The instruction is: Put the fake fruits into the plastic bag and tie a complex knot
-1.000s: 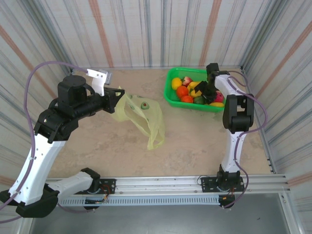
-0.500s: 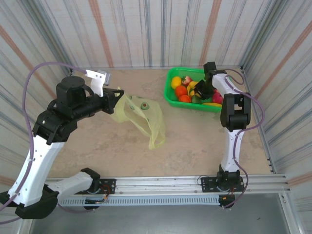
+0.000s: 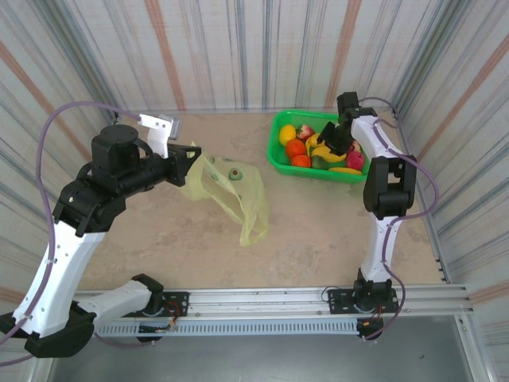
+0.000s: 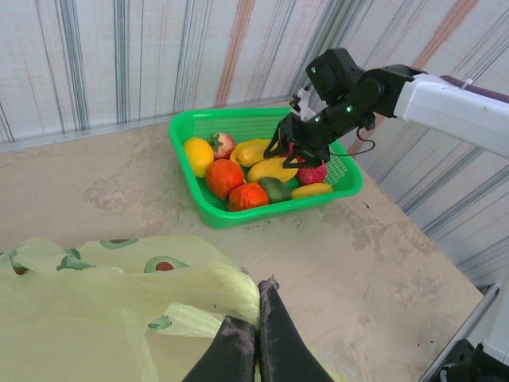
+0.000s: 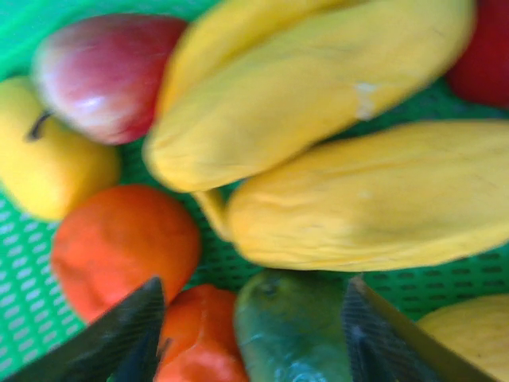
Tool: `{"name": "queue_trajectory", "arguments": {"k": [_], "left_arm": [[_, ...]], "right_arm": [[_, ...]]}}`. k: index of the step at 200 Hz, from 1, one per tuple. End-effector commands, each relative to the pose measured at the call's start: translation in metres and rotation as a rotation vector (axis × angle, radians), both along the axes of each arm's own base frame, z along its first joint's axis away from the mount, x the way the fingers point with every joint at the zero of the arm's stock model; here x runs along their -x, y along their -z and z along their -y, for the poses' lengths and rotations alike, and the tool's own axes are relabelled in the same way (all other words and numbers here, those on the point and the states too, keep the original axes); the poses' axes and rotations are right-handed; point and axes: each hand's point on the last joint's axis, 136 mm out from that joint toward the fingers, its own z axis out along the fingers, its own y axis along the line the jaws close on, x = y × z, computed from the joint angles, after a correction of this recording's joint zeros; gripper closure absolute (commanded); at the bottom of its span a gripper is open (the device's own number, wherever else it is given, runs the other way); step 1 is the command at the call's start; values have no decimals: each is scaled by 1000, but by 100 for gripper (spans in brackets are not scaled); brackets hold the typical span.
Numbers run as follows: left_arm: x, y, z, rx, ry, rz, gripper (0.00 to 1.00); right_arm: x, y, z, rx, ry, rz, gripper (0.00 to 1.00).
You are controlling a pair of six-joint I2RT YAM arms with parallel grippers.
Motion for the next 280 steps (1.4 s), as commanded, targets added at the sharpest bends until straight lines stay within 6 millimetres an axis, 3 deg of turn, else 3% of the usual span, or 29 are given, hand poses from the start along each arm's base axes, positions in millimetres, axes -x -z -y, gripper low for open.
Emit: {"name": "queue_trajectory", "arguments": {"k": [1, 21, 50, 146, 169, 207, 253, 280], "left_arm": [[3, -3, -6, -13, -12, 25, 100], [4, -3, -7, -17, -11, 27, 100], [5, -3, -7, -18, -11, 27, 100], [4, 1, -6, -17, -5, 23, 100], [3, 2, -5, -18, -5, 19, 100], [4, -1, -7, -17, -10, 26, 100], [3, 0, -6, -17, -11, 24, 100], [3, 1, -6, -12, -12, 22, 100]], "right_arm": [[8, -28, -39, 80, -273, 65, 27], [17, -24, -63, 161, -428, 56, 15], [24, -6, -67, 258, -490, -2, 3], [37, 57, -74, 282, -508, -186, 3], [33, 67, -71, 271, -489, -206, 12], [26, 46, -69, 274, -468, -149, 37], [16, -9, -61, 198, -398, -4, 41], [15, -16, -58, 163, -389, 6, 40]]}}
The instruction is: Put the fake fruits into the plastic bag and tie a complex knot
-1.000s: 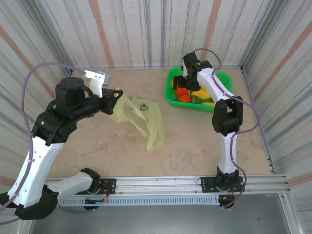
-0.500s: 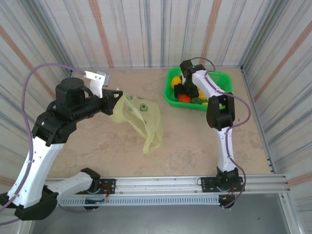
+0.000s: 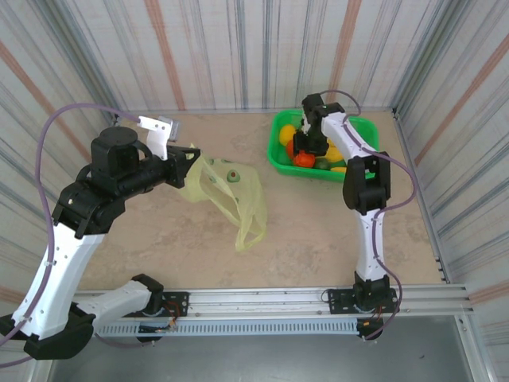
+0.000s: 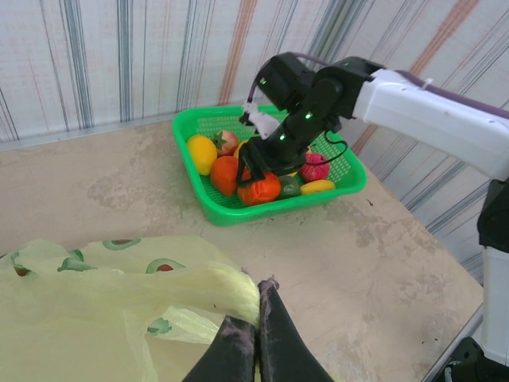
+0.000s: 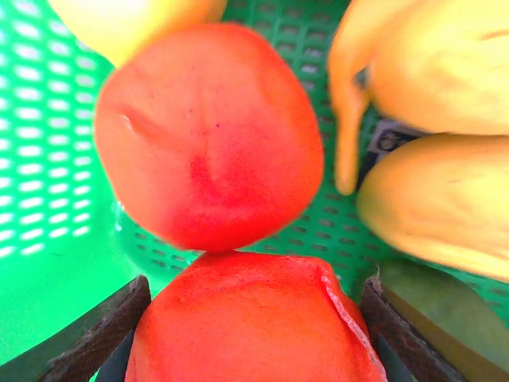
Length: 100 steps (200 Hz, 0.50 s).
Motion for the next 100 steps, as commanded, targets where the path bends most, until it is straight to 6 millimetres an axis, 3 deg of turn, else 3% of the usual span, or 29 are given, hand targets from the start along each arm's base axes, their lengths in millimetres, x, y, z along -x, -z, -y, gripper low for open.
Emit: {"name": "queue_trajectory", "arguments": {"k": [1, 24, 44, 67, 100], "left_arm": [[1, -2, -4, -4, -10, 21, 100], [2, -2, -5, -3, -10, 21, 100], [1, -1, -5, -6, -15, 19, 100], [-1, 1, -5, -9, -19, 16, 100], [-3, -4, -4, -9, -18, 27, 100]], "right_arm": [[-2, -32, 4, -58, 31, 53, 41], [-1, -33, 8, -35, 35, 59, 40], [-7, -47, 15, -29, 65, 123, 39], [-10, -75, 15, -96, 94, 192, 39], [3, -130, -6, -212, 55, 300, 40]]}}
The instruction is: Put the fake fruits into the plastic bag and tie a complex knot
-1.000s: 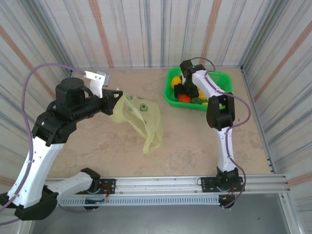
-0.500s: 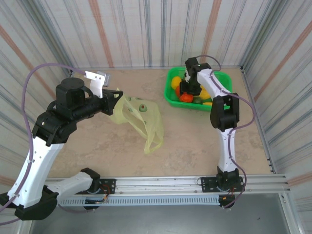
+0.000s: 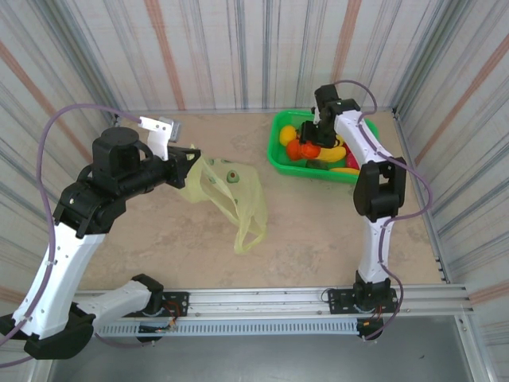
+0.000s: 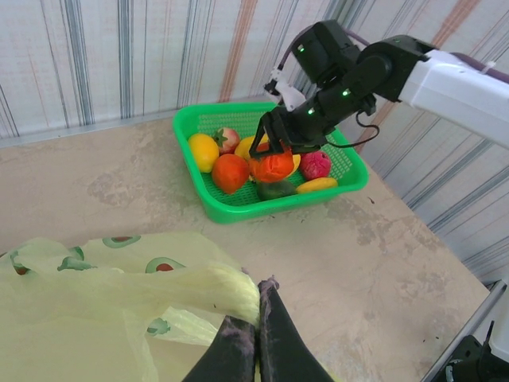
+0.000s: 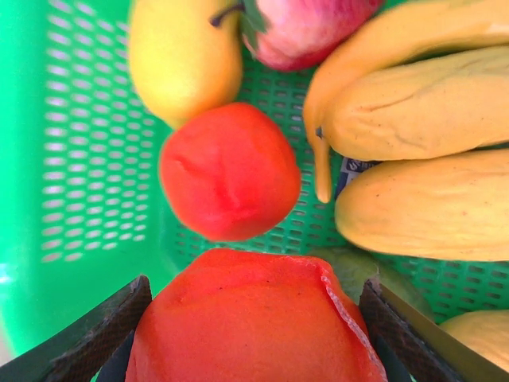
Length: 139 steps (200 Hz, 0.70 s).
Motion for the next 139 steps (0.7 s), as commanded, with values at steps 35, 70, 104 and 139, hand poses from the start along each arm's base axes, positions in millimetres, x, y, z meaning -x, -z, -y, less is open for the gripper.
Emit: {"name": "queue_trajectory", "arguments": {"k": [35, 70, 104, 139], "left_arm": [[-4, -7, -4, -9, -19, 36, 100], [-3, -6, -4, -14, -13, 44, 100], [-3, -8, -5, -19, -16, 46, 100], [-3, -8, -5, -17, -21, 45, 100]], "right_arm": [[49, -125, -58, -257, -118, 242, 41], [112, -165, -129, -464, -297, 278, 43], [166, -195, -192, -667, -431, 282, 43], [200, -209, -239, -774, -535, 265, 42]]}}
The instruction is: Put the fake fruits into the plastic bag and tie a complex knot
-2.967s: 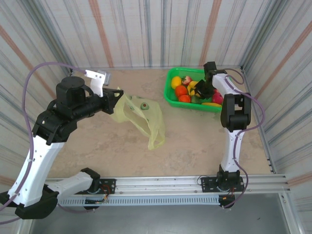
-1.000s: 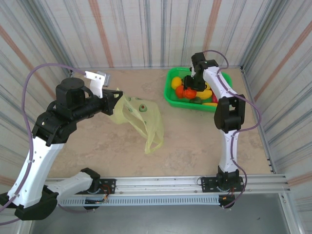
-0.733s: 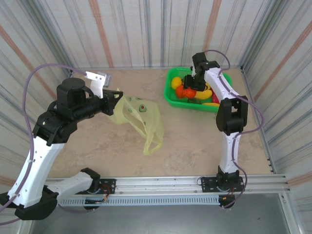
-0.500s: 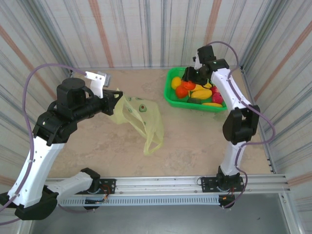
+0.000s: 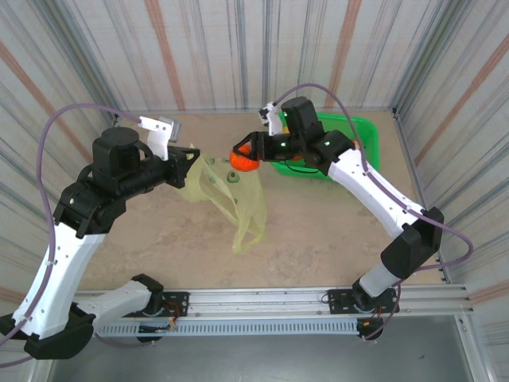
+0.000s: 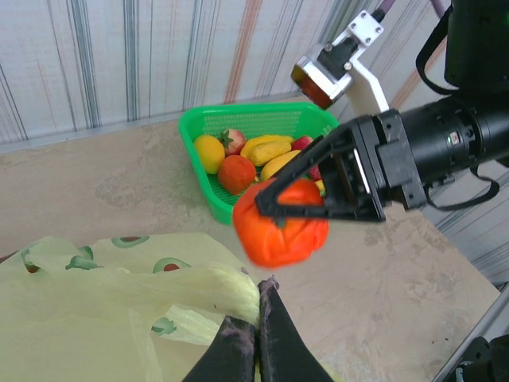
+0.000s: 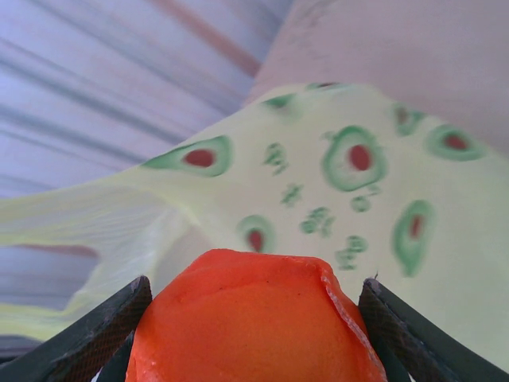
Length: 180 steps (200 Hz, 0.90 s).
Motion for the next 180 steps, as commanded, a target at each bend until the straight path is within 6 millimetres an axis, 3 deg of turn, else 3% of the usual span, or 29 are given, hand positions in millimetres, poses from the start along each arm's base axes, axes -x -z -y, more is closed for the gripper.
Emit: {"name": "queue_trajectory", "arguments": {"k": [1, 54, 110, 148, 180], "left_arm": [[-1, -9, -3, 0, -10, 32, 100], [-2, -12, -2, 12, -12, 33, 100], [-1, -25, 1, 46, 0, 54, 100], [6, -35, -2, 73, 4, 82, 100], [10, -35, -6, 66, -5, 93, 100]], "right_arm": [[19, -33, -27, -139, -69, 13, 42], [35, -16, -73, -134, -143, -28, 42], [40, 40, -103, 44, -112, -24, 42], [15, 94, -84, 377, 63, 91, 40], [-16, 111, -46, 602, 233, 204, 38]]}}
